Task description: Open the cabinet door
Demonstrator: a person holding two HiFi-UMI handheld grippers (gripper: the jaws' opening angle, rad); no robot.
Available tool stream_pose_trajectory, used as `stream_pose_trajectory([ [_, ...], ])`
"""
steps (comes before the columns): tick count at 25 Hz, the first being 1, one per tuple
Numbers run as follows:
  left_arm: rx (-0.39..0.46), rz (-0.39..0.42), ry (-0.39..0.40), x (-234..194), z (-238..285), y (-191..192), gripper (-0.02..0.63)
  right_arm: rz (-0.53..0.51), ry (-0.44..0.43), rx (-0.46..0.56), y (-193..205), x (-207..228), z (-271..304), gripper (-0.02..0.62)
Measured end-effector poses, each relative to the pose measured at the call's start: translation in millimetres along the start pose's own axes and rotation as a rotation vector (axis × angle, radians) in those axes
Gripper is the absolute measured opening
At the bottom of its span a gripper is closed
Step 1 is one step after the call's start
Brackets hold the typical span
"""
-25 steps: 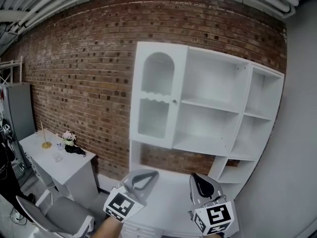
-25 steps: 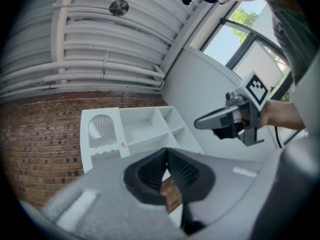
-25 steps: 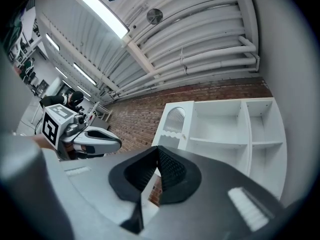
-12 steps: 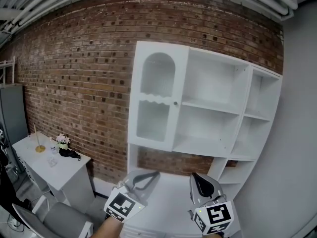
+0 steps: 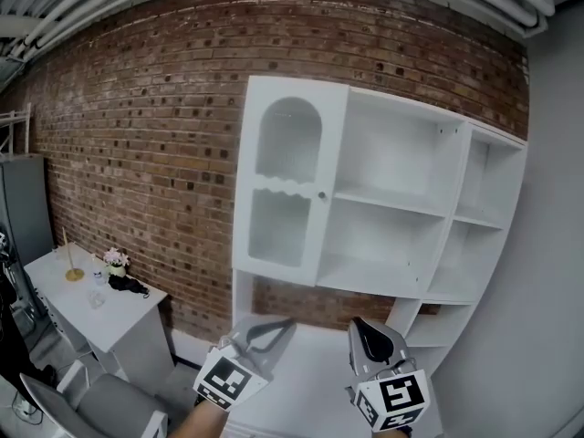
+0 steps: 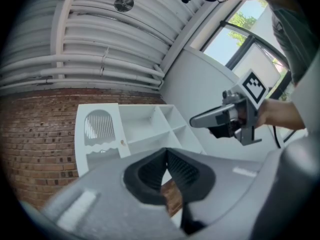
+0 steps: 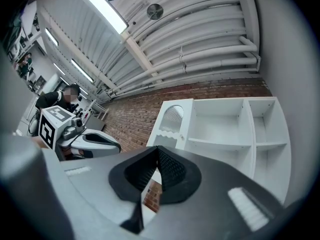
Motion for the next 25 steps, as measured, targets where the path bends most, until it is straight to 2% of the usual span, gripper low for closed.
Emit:
stream_pose_trajectory([
  [16,-0.057,0.022,-0.1,-2.5,64.5,18.6,0.0,0.015,-0.105,0.038,24.9,65.5,32.5,0.005],
  [25,-0.078,0.029,-0.128,-2.3,84.4,31.8,0.0,0.027,-0.139,0.038,43.9,84.1,45.6,0.005],
])
Point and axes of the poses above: the fingertips, and each gripper's own axes: z forward along the fingers, x to its right, y out of its underside, the point moved 3 cm from there along -z, backward along the fingers, and after that the axes turned 3 degrees about z, right-handed, at the moved point
